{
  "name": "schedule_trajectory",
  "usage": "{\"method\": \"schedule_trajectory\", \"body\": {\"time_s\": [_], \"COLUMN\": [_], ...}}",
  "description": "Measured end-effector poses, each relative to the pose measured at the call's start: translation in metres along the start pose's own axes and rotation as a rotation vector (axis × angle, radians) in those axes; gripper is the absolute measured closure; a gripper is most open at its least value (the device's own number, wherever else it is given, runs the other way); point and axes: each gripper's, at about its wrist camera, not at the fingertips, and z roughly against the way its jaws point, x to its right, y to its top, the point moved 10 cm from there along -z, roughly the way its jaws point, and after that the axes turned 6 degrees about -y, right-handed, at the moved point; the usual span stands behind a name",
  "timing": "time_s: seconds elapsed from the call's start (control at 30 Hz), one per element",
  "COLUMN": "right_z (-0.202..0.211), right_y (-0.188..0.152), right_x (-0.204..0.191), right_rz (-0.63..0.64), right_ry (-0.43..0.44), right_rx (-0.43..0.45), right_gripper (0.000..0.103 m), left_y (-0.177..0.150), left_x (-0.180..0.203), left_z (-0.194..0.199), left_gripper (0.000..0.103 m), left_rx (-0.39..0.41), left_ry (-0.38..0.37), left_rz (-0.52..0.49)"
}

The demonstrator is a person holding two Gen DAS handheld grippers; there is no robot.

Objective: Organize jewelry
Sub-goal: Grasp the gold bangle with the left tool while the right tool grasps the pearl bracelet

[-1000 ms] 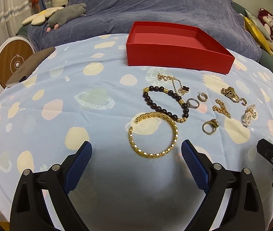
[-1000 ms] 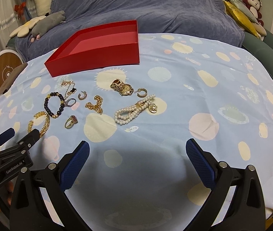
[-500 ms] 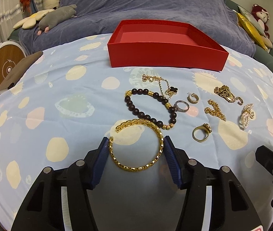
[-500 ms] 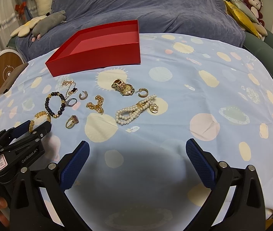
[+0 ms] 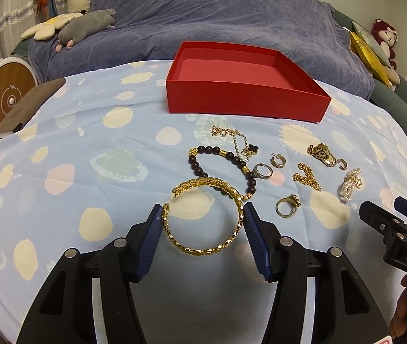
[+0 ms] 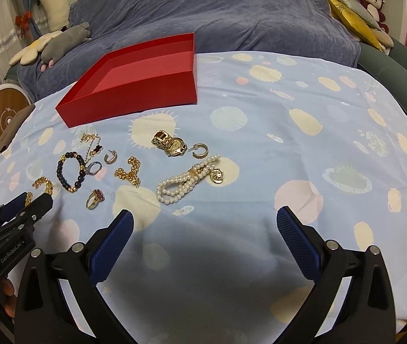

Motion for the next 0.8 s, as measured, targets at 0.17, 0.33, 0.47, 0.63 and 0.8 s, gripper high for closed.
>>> {"method": "schedule_trajectory", "body": {"time_s": [0.17, 0.33, 0.47, 0.63, 0.8], "right_z": [-0.015, -0.023, -0.028, -0.033, -0.033], "right_y": [0.002, 0.002, 0.007, 0.013, 0.015], "right_x": [-0.006, -0.013, -0.021, -0.024, -0.020], "right_rz": [-0.018, -0.041, -0.014, 0.019, 0.038], "right_ry": [0.036, 0.074, 0.073, 0.043, 0.022], "right_rx": [-0.038, -0.052, -0.045, -0.022, -0.005], "right_gripper": [0.023, 0.038, 0.039, 0.043, 0.069], "left_y": [0.003, 0.001, 0.002, 0.002, -0.001], "left_x": [-0.002, -0.004, -0.005, -0.003, 0.000], "left_z": [0.003, 0.002, 0.002, -0.001, -0.003], "left_gripper": [0.049, 0.049, 0.049, 0.049, 0.049], "left_rx": [0.011, 0.000, -0.002, -0.010, -0.017], "left_ry": [0.008, 0.000, -0.003, -0.010, -0.012], "left_rz": [-0.003, 0.011, 0.021, 0.017, 0.011]}}
